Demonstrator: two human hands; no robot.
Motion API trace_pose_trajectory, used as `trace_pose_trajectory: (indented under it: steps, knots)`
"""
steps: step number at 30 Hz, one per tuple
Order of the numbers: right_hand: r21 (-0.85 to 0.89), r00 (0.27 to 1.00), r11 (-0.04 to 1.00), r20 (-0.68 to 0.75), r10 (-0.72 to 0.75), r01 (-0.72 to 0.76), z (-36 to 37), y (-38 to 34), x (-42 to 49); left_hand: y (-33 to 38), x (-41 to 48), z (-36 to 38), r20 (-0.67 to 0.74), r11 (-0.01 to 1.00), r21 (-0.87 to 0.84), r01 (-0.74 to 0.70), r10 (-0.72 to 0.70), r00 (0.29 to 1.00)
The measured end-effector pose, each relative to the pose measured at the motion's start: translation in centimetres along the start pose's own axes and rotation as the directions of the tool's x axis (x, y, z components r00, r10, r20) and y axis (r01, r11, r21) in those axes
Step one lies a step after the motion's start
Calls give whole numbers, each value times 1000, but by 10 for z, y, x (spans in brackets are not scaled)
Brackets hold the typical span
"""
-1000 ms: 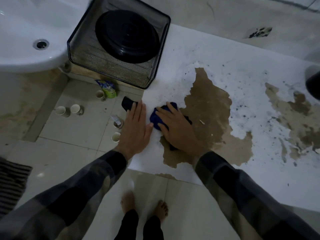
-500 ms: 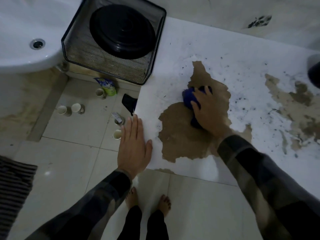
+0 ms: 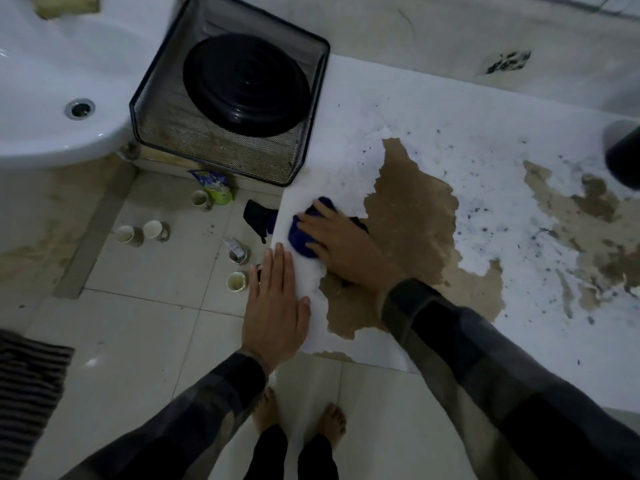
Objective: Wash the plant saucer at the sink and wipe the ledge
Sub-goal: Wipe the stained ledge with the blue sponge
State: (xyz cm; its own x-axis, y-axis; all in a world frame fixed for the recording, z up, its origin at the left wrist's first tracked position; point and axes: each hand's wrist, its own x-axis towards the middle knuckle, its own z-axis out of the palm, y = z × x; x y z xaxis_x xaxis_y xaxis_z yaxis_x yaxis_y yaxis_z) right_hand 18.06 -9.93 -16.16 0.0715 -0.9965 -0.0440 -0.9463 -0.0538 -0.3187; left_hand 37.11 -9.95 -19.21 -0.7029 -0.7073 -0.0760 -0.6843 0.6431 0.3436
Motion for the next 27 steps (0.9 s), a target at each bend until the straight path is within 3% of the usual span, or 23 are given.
trace_pose_trajectory:
  steps: [4, 8, 11, 18, 23, 27]
  knots:
    - [22, 967, 978, -150, 206, -205, -19, 31, 44, -2, 8, 0, 14, 1000, -6, -9, 9, 1000]
    - [-57, 841, 858, -243, 484, -511, -31, 82, 35, -4, 36, -4, 38, 996, 69, -59, 57, 998]
    - [-69, 800, 808, -214, 561, -585, -35, 85, 2, -1, 65, -7, 21, 988, 121, -100, 99, 995]
    - [-15, 910, 920, -155, 384, -391, -14, 32, -46, 2, 99, -8, 7, 983, 122, -134, 134, 991]
    - [29, 989, 996, -118, 86, -83, -4, 44, 0, 3, 97, -8, -27, 987, 60, -148, 149, 988]
    - [36, 971, 990, -196, 138, -134, -1, 61, 58, 3, 98, -7, -13, 984, 79, -158, 160, 987]
